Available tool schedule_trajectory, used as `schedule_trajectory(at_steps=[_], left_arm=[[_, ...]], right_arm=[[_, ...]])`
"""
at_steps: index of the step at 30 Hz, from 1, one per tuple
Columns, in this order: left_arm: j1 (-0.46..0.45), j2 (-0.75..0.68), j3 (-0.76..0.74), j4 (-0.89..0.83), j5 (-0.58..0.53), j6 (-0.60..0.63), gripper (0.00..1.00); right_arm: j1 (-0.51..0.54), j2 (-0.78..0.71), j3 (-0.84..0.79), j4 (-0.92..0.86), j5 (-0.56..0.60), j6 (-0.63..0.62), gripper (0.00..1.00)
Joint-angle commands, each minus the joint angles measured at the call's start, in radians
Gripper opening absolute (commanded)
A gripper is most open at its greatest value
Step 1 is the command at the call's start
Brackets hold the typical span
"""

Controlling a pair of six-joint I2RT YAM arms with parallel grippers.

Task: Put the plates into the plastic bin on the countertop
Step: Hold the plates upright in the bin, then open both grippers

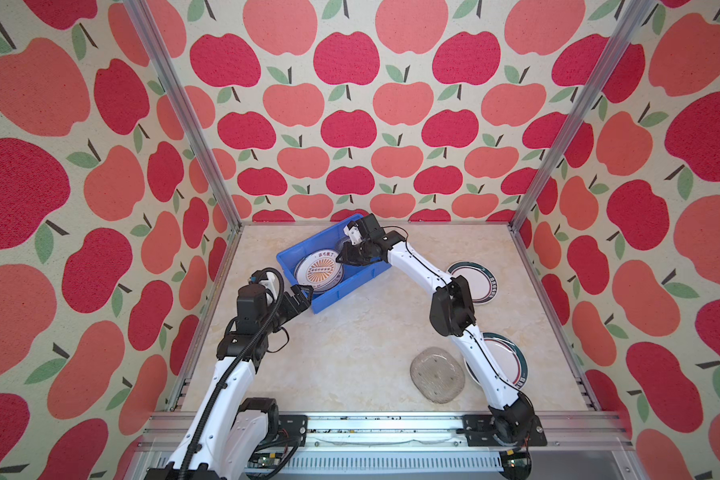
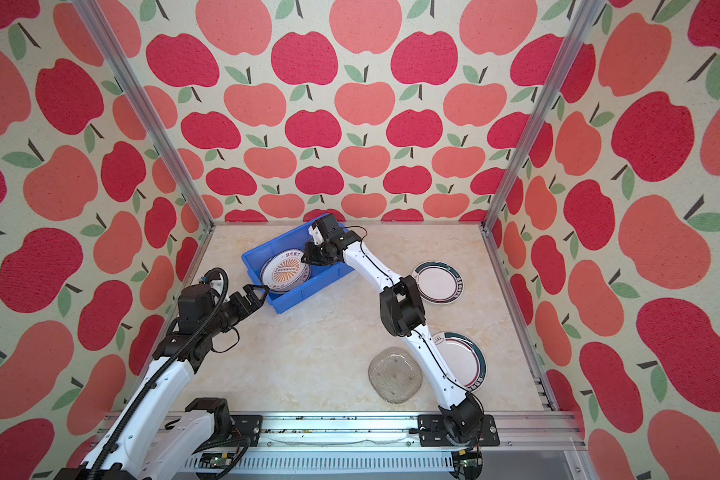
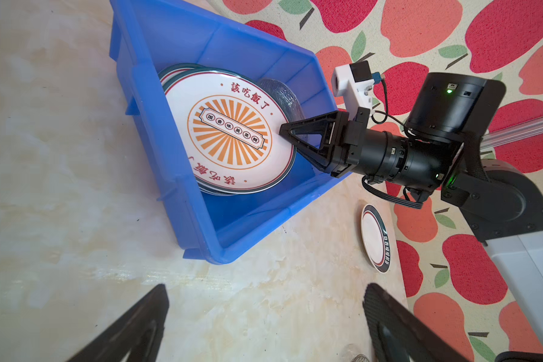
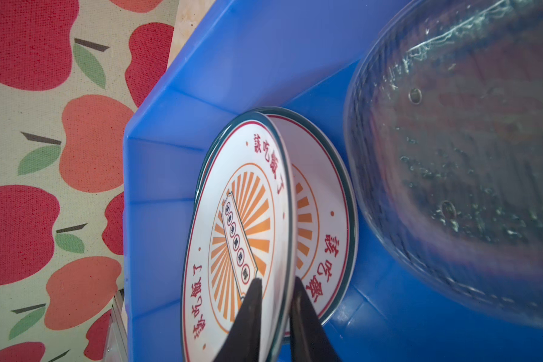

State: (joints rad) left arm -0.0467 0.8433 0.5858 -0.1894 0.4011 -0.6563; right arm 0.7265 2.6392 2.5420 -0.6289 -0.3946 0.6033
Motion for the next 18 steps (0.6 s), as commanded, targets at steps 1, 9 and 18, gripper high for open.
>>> schedule_trajectory(at_steps=[1,9,18], left_arm=[[0.005,0.002,-0.013,0.022,0.009,-0.003,0.99],[0.005,-0.011,-0.017,0.019,0.007,-0.006,0.99],[0.005,0.001,-0.02,0.034,0.02,-0.017,0.99]], right_arm=[[0.008,0.012,0.042,-0.001,-0.013,-0.002,0.28],[0.008,0.007,0.048,-0.041,0.013,-0.027,0.44],[0.022,0.048,0.085,-0.022,0.001,0.017,0.56]])
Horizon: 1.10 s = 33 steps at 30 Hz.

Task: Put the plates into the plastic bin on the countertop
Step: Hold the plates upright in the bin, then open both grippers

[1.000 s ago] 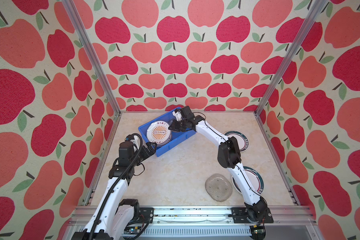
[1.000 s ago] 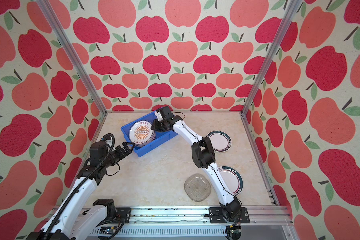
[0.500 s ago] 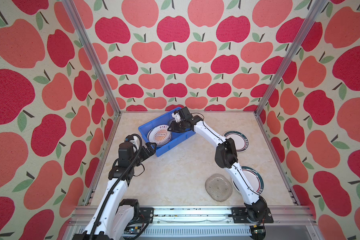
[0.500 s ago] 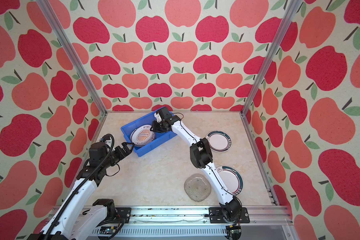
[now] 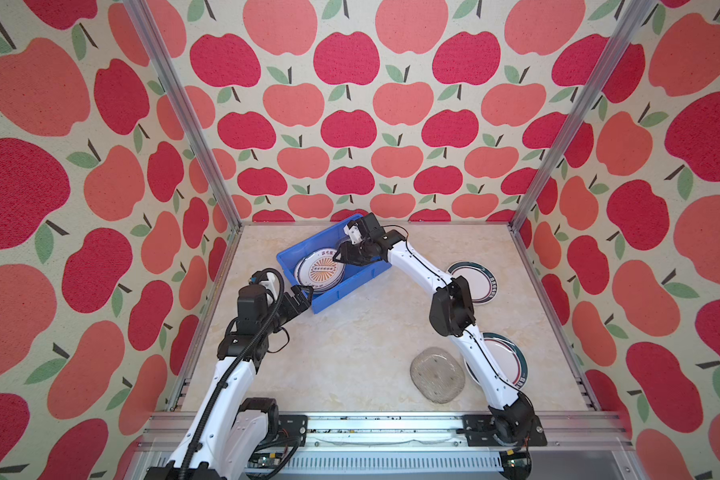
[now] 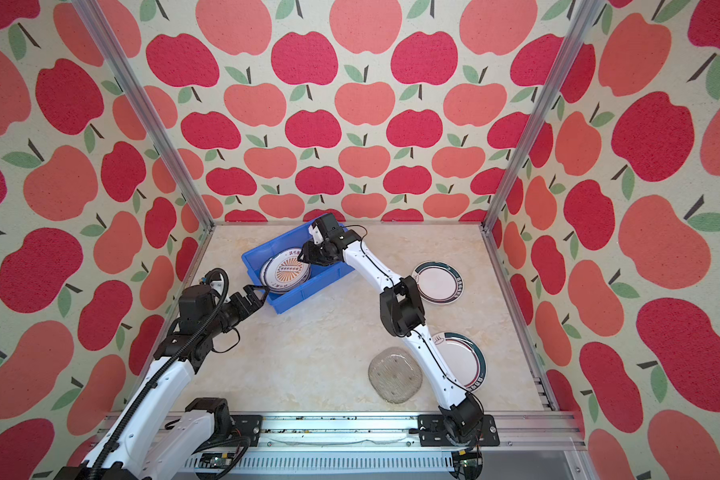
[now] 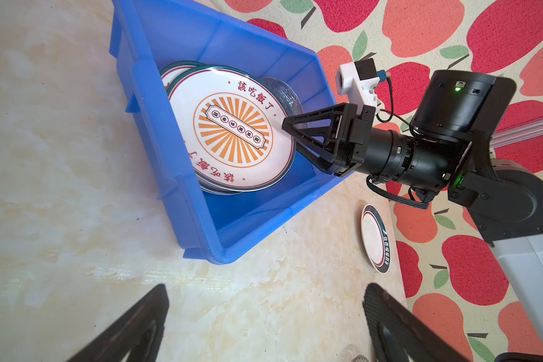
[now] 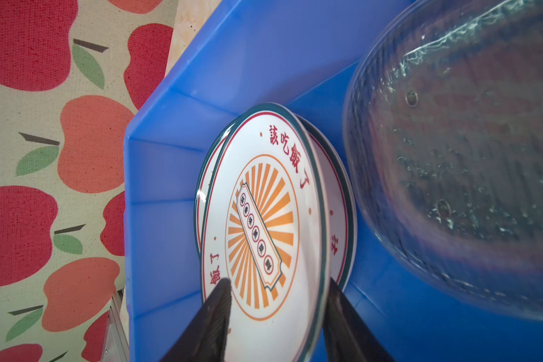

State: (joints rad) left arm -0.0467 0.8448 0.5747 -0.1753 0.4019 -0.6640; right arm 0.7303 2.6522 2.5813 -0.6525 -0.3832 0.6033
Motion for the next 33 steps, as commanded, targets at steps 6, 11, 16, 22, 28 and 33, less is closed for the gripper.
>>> schedule_trajectory(at_steps=[6,11,16,22,28,33], left_arm=[[0.005,-0.009,-0.004,0.012,0.021,-0.014,0.99],[0.005,-0.007,0.0,0.011,0.025,-0.014,0.99],[0.004,0.01,0.005,0.026,0.03,-0.022,0.99],[-0.008,0.007,0.013,0.022,0.021,-0.025,0.99],[-0.02,-0.009,0.024,-0.016,-0.005,-0.017,0.99],[-0.043,-0.004,0.043,-0.042,-0.027,-0.012,0.99]], right_arm=[[0.031,0.057,0.086,-0.019,0.019,0.01,0.65],[0.034,0.064,0.097,-0.016,0.041,0.01,0.71],[0.039,0.074,0.122,-0.018,0.045,0.007,0.79],[0.052,0.065,0.131,-0.013,0.075,-0.015,0.86],[0.053,0.066,0.144,-0.021,0.085,-0.032,0.89],[0.054,0.059,0.144,-0.062,0.13,-0.066,0.9]])
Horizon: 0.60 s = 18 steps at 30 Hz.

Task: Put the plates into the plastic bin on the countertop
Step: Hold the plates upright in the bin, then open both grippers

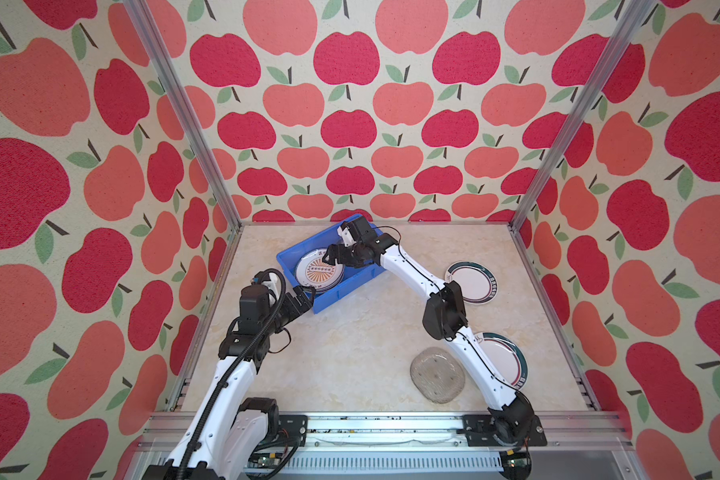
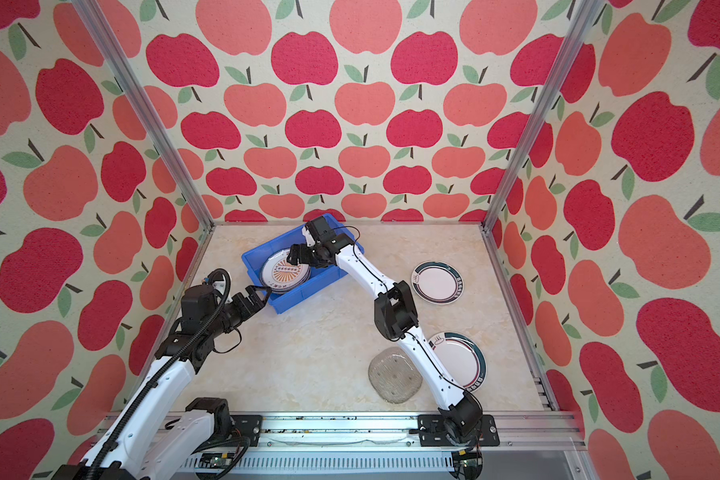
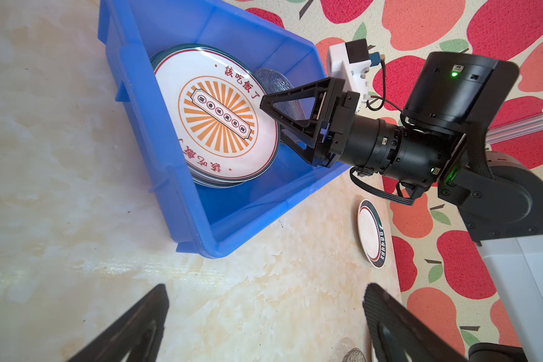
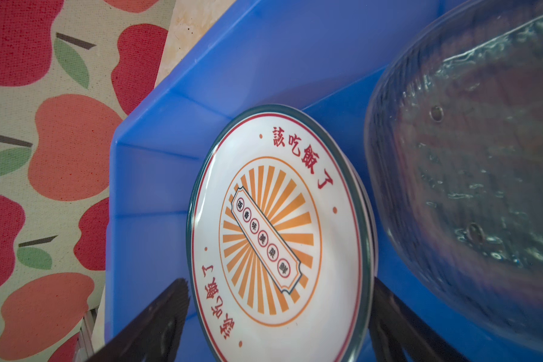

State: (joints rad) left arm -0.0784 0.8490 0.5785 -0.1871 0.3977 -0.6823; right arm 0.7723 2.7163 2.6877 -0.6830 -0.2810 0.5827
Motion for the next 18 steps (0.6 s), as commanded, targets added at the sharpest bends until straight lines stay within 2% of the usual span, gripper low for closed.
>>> schedule_trajectory(at_steps=[1,13,18], left_arm=[[-0.017,-0.008,0.04,-0.03,-0.026,0.007,0.99],[-0.091,0.008,0.079,-0.076,-0.085,0.014,0.99],[-0.11,-0.002,0.094,-0.083,-0.097,0.034,0.99]], right_arm=[[0.012,-0.007,0.039,-0.038,0.039,-0.054,0.9],[0.064,-0.017,0.042,-0.041,0.126,-0.118,0.95],[0.038,-0.116,-0.04,-0.013,0.15,-0.139,0.95]])
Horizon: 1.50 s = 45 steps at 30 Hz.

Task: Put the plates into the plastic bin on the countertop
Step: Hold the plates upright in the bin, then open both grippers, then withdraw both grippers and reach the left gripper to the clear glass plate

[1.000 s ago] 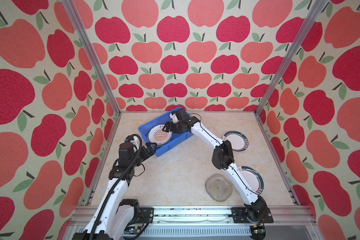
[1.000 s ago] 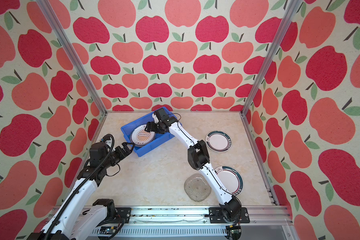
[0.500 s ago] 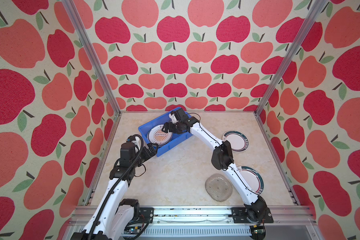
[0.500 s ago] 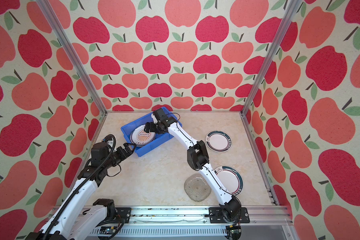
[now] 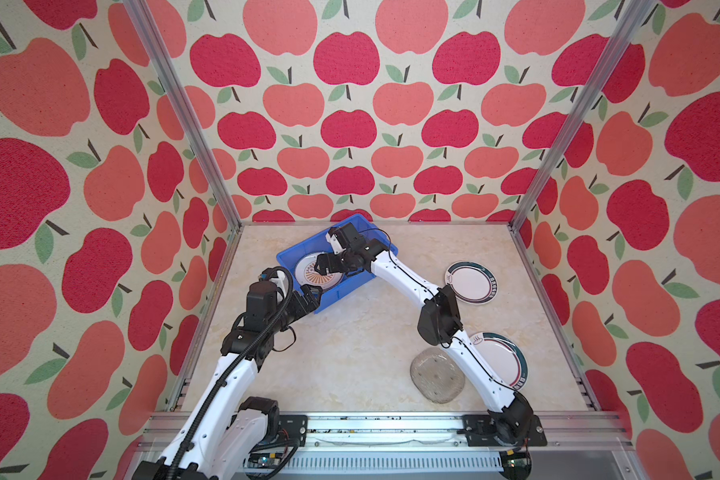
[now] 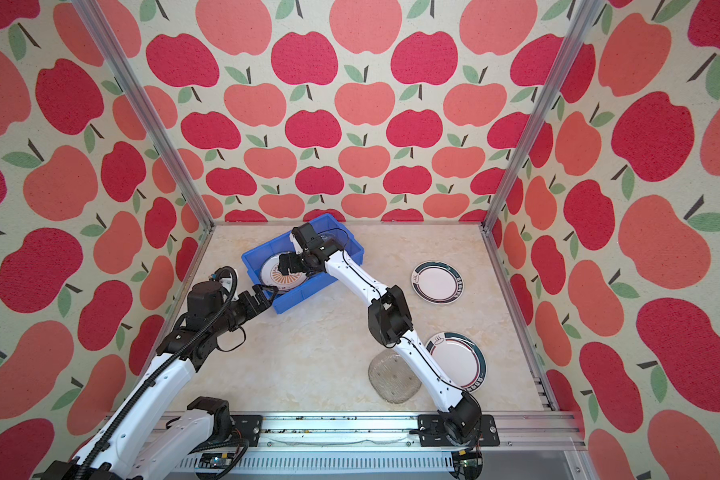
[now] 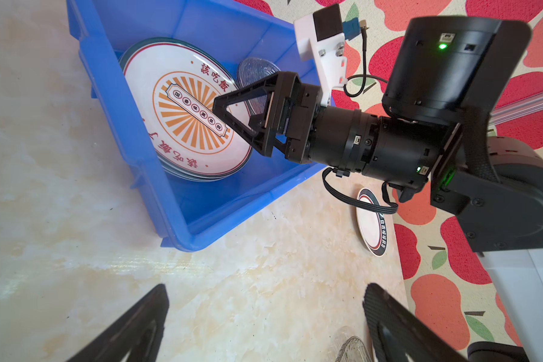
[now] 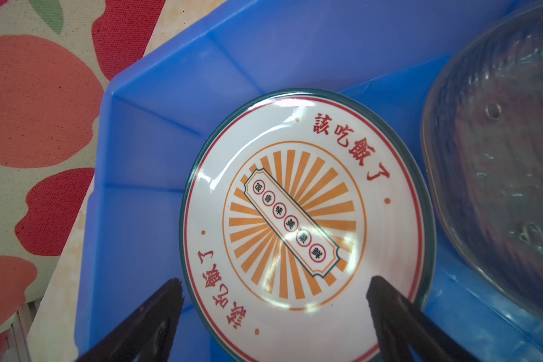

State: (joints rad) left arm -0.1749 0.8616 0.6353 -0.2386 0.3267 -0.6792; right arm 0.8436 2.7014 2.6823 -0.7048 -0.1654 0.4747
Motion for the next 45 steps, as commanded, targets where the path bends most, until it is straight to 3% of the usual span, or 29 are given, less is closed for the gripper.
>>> schedule_trajectory(at_steps=[1,8,15,21,28,34,38,41,45], left_arm=[[-0.026,-0.016,0.042,-0.041,-0.043,0.038,0.99],[-0.097,-0.034,0.061,-0.049,-0.055,0.063,0.99],[-0.246,0.014,0.089,-0.057,-0.105,0.081,0.99],[-0.464,0.137,0.139,-0.04,-0.2,0.112,0.99],[-0.651,0.447,0.272,-0.03,-0.238,0.218,0.98],[-0.715,0.682,0.357,0.034,-0.057,0.257,0.69],[-0.709,0.792,0.382,0.051,0.111,0.268,0.55],[-0.707,0.844,0.381,0.094,0.223,0.253,0.5],[-0.716,0.913,0.392,0.145,0.33,0.218,0.51]], right_arm=[[-0.042,-0.139,-0.08,0.035,0.035,-0.036,0.95],[-0.118,-0.406,-0.378,0.198,0.018,-0.081,0.92],[-0.201,-0.748,-0.784,0.355,0.064,-0.085,0.9],[-0.287,-1.058,-1.157,0.444,0.112,-0.046,0.88],[-0.374,-1.333,-1.472,0.535,0.12,0.022,0.88],[-0.427,-1.424,-1.564,0.518,0.076,0.029,0.88],[-0.45,-1.476,-1.625,0.541,0.053,0.039,0.88],[-0.463,-1.491,-1.647,0.536,0.027,0.039,0.88],[-0.473,-1.508,-1.675,0.546,0.012,0.042,0.88]])
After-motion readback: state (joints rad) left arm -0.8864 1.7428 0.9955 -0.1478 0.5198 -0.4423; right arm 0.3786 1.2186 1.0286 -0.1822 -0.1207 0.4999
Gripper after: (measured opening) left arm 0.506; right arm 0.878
